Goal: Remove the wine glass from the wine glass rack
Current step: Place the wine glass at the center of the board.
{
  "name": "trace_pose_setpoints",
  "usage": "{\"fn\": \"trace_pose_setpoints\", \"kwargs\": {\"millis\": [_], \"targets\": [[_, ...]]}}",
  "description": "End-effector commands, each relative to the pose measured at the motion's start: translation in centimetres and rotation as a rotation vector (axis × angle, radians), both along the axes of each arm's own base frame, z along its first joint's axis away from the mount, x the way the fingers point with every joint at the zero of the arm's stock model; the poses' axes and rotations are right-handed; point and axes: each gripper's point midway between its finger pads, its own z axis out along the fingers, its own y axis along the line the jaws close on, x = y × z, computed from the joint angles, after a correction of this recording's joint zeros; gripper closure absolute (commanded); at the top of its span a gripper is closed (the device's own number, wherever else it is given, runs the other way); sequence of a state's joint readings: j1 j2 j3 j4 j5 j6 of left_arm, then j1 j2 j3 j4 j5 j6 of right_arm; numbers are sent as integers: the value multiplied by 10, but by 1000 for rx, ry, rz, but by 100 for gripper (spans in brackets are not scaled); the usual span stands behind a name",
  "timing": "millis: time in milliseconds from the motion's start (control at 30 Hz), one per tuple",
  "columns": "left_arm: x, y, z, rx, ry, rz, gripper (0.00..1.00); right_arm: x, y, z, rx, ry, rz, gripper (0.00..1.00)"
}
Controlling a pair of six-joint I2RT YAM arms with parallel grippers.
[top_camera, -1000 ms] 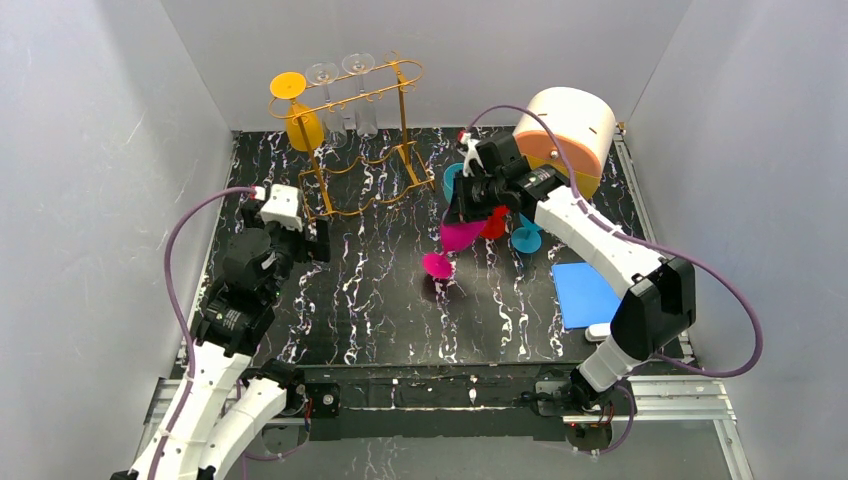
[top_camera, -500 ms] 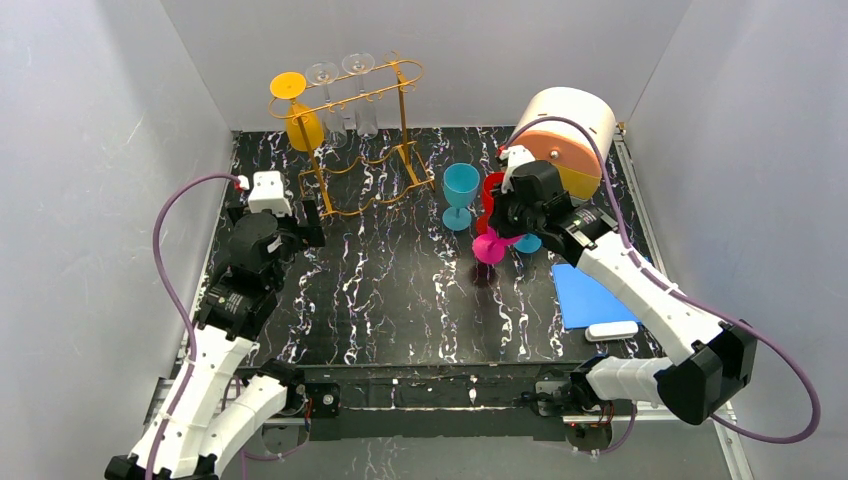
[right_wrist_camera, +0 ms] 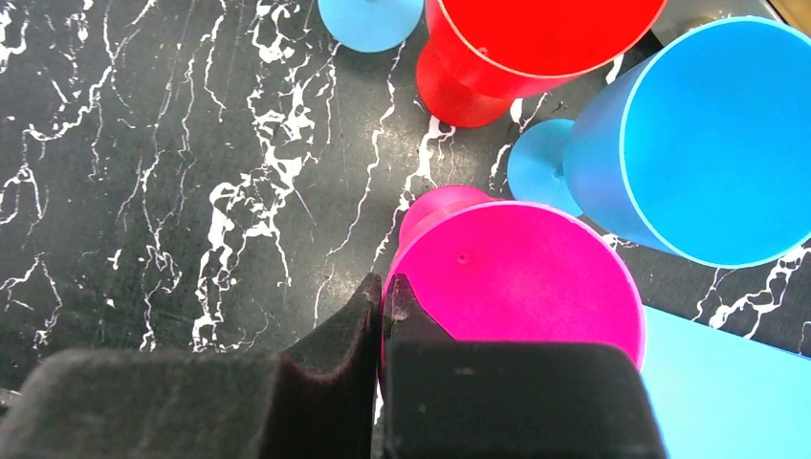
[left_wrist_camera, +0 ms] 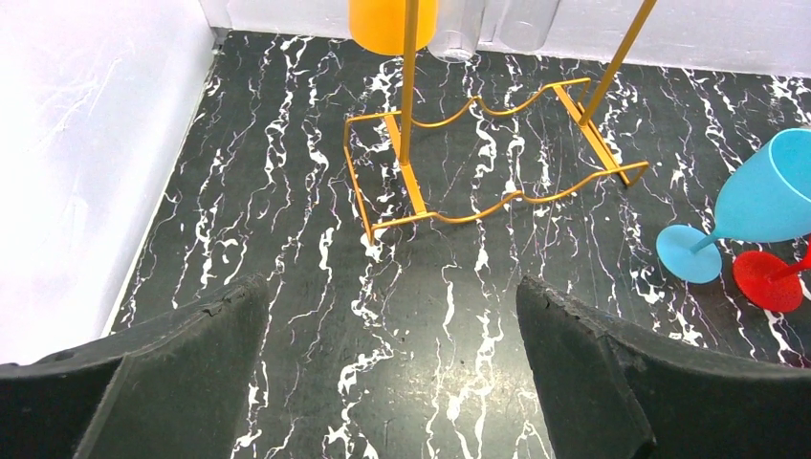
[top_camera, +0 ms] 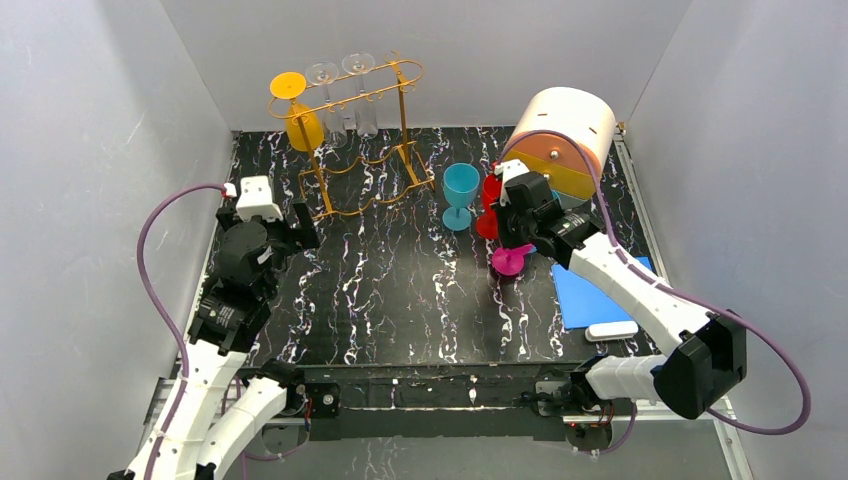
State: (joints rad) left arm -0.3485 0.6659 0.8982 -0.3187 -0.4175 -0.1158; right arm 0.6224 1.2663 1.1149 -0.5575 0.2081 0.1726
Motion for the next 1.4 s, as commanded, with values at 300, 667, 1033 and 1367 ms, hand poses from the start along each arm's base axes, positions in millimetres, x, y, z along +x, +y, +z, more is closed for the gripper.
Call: {"fn": "trace_pose_setpoints", "kwargs": {"millis": [300, 667, 1033, 1367], "targets": [[-1, -26, 11, -68, 50, -126, 2, 15, 24, -3, 107, 1, -16, 99], [-6, -21, 16, -30, 67, -119, 2, 30, 0, -15, -47, 58, -178, 99], [-3, -18, 15, -45, 39, -95, 2, 34, -2, -29, -102, 82, -175, 99], [4, -7, 8, -36, 66, -7, 2, 36, 5, -19, -17, 17, -148, 93]]}}
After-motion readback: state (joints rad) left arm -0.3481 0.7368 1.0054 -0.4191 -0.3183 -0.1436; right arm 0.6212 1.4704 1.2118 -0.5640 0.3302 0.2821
